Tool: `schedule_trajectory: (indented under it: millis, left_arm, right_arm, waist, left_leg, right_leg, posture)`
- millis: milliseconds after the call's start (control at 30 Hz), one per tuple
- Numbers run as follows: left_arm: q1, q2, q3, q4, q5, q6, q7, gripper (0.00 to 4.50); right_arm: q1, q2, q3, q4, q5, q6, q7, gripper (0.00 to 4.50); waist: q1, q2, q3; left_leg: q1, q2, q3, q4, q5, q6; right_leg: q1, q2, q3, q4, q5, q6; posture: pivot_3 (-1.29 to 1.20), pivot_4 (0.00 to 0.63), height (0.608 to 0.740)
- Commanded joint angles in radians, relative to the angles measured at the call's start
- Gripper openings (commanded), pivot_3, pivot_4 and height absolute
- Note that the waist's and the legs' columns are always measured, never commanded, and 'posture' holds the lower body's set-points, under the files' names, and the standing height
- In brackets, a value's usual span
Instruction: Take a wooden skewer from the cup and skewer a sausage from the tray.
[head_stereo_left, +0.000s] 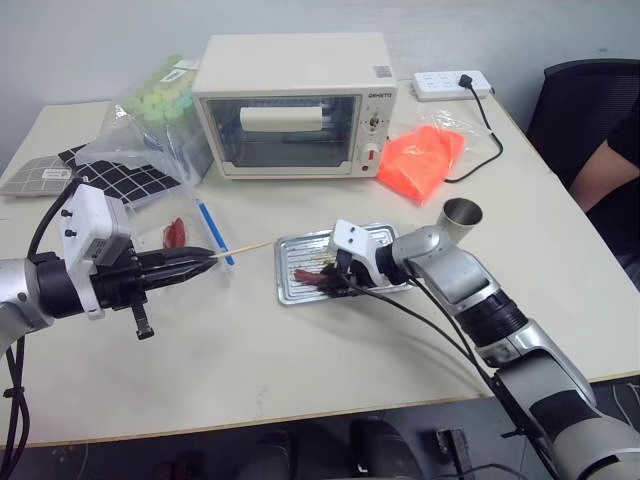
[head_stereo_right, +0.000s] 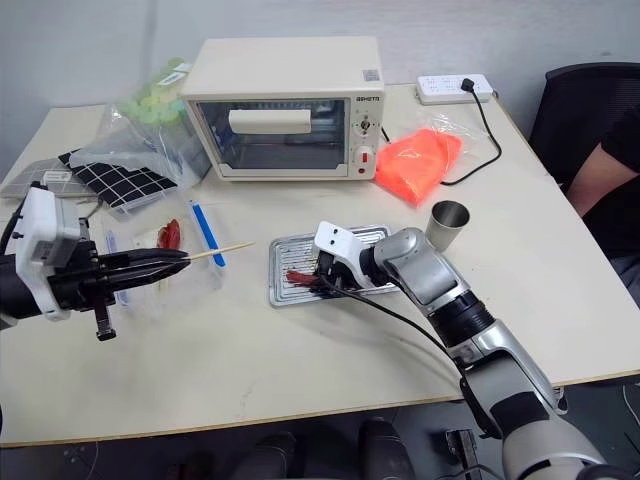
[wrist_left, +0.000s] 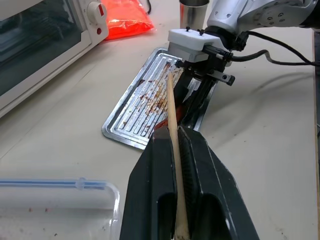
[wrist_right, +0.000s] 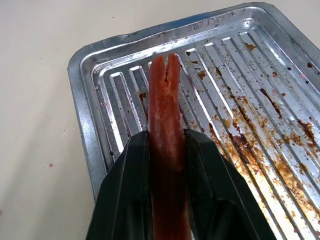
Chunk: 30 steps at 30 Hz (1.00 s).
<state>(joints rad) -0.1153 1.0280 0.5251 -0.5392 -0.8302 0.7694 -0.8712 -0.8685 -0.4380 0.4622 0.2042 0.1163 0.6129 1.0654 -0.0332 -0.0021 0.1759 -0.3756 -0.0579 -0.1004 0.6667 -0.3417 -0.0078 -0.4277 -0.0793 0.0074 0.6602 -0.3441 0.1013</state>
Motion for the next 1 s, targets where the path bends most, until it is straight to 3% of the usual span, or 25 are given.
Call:
schedule_trajectory:
  millis: [33, 1000]
  left_arm:
    - [-0.028, 0.008, -0.021, 0.014, 0.025, -0.043, -0.012, 0.0]
    - [-0.095, -0.002, -0.083, 0.045, 0.034, -0.063, 0.0, 0.0]
  right_arm:
    - [-0.037, -0.046, -0.056, -0.059, 0.029, 0.027, 0.056, 1.04]
    - [0.039, 0.009, -0.051, -0.033, -0.014, 0.035, -0.02, 1.04]
  waist:
    - [0.001, 0.0, 0.0]
    - [-0.003, 0.0, 0.0]
  left_leg:
    - [0.0, 0.0, 0.0, 0.0, 0.0, 0.0]
    - [0.0, 0.0, 0.0, 0.001, 0.0, 0.0]
  right_leg:
    - [0.0, 0.0, 0.0, 0.0, 0.0, 0.0]
    - [0.0, 0.0, 0.0, 0.002, 0.0, 0.0]
  posture:
    - [0.0, 0.15, 0.74]
    - [0.0, 0.15, 0.74]
